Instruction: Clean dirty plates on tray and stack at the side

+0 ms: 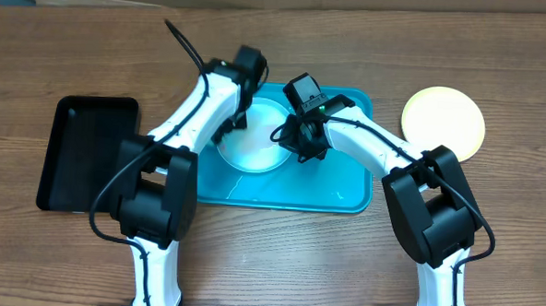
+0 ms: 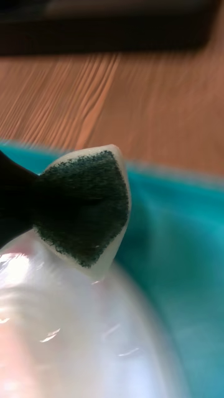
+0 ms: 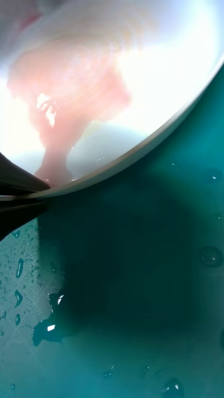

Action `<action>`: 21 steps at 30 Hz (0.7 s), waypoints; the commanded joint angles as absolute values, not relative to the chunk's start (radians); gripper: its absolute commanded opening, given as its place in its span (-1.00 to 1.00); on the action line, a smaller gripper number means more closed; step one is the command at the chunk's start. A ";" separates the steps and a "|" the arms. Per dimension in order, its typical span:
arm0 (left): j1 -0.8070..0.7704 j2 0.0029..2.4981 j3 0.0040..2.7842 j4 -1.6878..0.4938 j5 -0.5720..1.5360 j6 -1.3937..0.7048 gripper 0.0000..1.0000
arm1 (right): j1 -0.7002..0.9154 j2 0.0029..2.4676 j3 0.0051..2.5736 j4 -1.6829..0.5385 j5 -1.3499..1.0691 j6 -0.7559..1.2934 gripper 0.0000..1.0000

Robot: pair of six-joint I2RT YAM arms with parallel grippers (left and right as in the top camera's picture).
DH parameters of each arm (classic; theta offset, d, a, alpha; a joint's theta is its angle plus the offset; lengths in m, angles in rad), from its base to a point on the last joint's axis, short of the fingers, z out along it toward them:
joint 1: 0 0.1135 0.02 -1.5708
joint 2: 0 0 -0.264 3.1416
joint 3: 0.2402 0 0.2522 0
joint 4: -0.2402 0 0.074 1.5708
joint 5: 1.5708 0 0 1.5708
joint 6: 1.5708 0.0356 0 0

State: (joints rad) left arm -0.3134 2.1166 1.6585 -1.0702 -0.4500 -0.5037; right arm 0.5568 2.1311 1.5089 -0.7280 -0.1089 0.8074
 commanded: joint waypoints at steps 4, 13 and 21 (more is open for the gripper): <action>-0.299 2.122 1.770 -1.000 -0.286 -0.414 -0.92 | 0.543 2.156 1.493 -0.746 -0.042 0.811 -0.92; -0.304 2.123 1.626 -0.843 0.121 -0.374 -0.92 | 0.543 2.156 1.493 -0.746 -0.042 0.811 -0.92; -0.303 2.123 1.437 -0.712 0.148 -0.374 -0.91 | 0.543 2.156 1.493 -0.746 -0.042 0.811 -0.92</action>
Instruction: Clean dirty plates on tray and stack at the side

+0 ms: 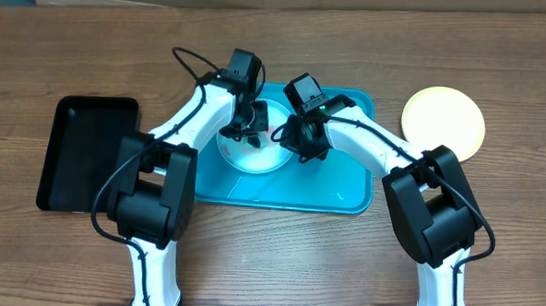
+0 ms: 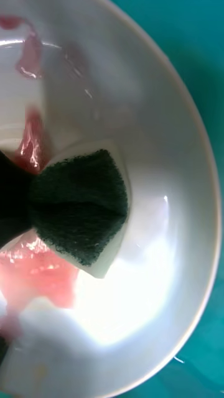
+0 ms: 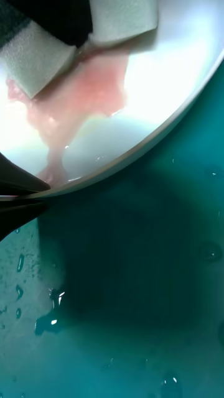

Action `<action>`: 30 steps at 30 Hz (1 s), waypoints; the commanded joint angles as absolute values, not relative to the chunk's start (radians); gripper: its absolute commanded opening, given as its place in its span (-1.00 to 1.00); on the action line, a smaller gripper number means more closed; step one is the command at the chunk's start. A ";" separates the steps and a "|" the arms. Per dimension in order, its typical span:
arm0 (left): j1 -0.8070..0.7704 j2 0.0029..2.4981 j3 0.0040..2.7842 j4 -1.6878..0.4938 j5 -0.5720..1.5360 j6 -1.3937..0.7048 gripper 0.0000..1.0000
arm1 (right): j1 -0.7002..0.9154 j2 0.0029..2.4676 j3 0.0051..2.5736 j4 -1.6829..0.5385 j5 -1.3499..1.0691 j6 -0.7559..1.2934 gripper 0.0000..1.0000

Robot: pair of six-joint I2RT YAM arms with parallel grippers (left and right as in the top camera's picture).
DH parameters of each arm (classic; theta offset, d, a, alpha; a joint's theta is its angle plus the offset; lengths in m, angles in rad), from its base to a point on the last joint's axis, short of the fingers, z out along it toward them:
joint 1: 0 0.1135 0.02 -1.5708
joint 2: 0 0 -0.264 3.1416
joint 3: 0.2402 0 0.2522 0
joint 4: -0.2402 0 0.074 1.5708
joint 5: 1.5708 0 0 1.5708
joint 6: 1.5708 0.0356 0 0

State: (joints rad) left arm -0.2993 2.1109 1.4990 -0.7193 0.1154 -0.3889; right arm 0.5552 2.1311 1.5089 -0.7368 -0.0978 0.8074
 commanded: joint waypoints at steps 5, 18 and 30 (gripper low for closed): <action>-0.286 2.118 1.436 -0.761 -0.065 -0.406 -0.92 | 0.543 2.156 1.493 -0.748 -0.042 0.811 -0.92; -0.262 2.083 1.747 -1.057 -0.576 -0.455 -0.91 | 0.543 2.156 1.493 -0.764 -0.008 0.804 -0.92; -0.160 2.032 1.802 -1.090 -0.184 -0.494 -0.91 | 0.532 2.042 1.721 -0.976 0.122 0.505 -0.93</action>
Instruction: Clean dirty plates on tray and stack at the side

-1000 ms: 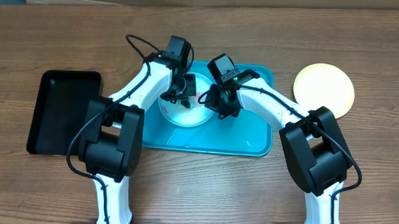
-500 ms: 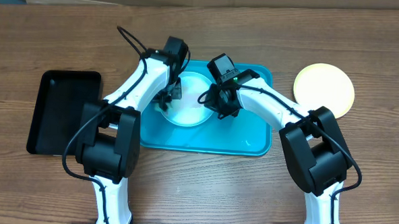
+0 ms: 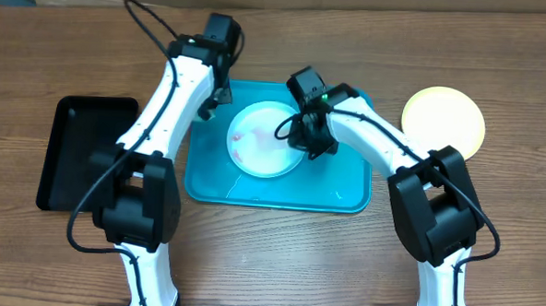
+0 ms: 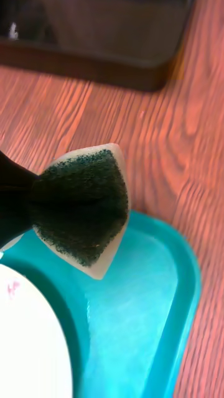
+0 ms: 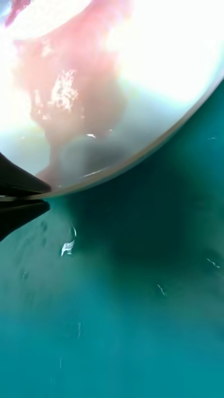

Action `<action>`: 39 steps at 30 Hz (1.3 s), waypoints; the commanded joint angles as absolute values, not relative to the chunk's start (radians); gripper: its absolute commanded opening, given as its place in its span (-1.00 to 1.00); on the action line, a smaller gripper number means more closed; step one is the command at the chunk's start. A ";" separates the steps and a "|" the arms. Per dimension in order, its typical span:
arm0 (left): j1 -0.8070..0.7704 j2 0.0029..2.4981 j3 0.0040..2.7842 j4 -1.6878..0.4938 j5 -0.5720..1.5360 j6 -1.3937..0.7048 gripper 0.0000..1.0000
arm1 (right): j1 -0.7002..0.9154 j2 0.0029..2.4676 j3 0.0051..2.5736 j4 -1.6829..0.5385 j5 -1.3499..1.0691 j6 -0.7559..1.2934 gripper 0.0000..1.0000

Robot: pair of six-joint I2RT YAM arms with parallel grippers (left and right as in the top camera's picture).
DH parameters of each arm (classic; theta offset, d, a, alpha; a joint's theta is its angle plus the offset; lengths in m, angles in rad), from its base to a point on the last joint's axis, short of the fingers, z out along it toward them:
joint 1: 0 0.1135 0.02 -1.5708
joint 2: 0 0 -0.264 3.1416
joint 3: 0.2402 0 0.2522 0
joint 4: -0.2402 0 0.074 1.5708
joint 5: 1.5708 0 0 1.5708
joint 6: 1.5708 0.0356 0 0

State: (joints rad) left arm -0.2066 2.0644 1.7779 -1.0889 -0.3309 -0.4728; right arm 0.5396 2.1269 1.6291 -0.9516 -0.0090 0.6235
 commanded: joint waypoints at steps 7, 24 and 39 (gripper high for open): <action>-0.110 2.061 1.802 -1.092 -0.069 -0.425 -0.92 | 0.547 1.995 1.927 -1.163 0.413 0.277 -0.92; -0.133 2.138 1.802 -1.075 0.001 -0.422 -0.92 | 0.722 1.991 2.051 -1.281 1.315 0.009 -0.92; -0.134 2.138 1.802 -1.069 0.001 -0.418 -0.92 | 0.711 1.991 2.051 -1.273 0.968 0.002 -0.93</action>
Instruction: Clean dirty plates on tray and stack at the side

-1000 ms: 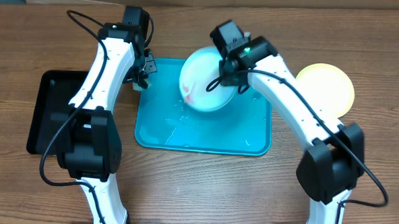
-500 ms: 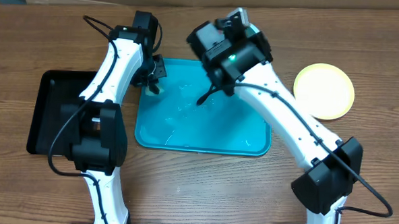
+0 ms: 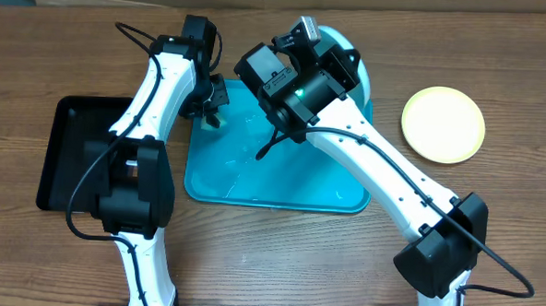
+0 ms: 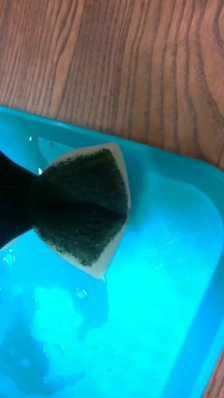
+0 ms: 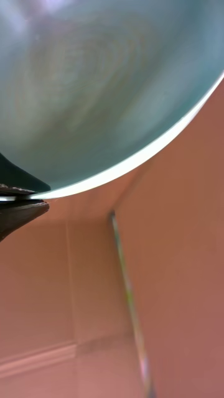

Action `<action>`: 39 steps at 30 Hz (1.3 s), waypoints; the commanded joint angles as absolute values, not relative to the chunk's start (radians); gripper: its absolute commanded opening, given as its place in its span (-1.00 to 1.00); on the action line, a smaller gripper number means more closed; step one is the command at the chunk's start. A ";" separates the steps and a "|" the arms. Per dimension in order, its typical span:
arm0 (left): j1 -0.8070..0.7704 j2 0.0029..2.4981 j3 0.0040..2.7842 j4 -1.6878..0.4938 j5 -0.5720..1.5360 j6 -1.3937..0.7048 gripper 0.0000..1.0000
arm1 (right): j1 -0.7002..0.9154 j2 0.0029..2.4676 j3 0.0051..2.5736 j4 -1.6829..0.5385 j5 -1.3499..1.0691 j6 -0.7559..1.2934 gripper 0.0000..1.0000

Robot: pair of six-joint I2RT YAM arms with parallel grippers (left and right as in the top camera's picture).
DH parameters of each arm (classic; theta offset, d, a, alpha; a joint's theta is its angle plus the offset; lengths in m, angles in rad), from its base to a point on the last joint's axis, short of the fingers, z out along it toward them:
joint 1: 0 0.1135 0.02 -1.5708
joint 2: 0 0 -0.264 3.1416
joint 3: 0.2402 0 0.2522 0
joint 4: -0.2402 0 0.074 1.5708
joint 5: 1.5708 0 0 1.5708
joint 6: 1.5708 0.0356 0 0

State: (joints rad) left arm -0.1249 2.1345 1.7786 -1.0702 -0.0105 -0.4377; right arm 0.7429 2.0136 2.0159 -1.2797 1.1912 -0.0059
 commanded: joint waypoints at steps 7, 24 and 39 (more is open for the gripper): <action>-0.134 2.138 1.802 -1.071 0.001 -0.397 -0.92 | 0.495 1.992 2.048 -1.266 0.406 0.191 -0.92; -0.138 2.138 1.802 -1.069 0.001 -0.396 -0.92 | -0.094 2.007 2.013 -1.306 -0.374 0.132 -0.92; -0.138 2.138 1.802 -1.068 0.001 -0.396 -0.92 | 0.439 1.908 2.013 -1.242 1.064 0.213 -0.92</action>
State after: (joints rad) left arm -0.1314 2.1345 1.7786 -1.0702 -0.0105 -0.4118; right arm 0.3477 1.9770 2.0098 -1.2541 0.5903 0.1905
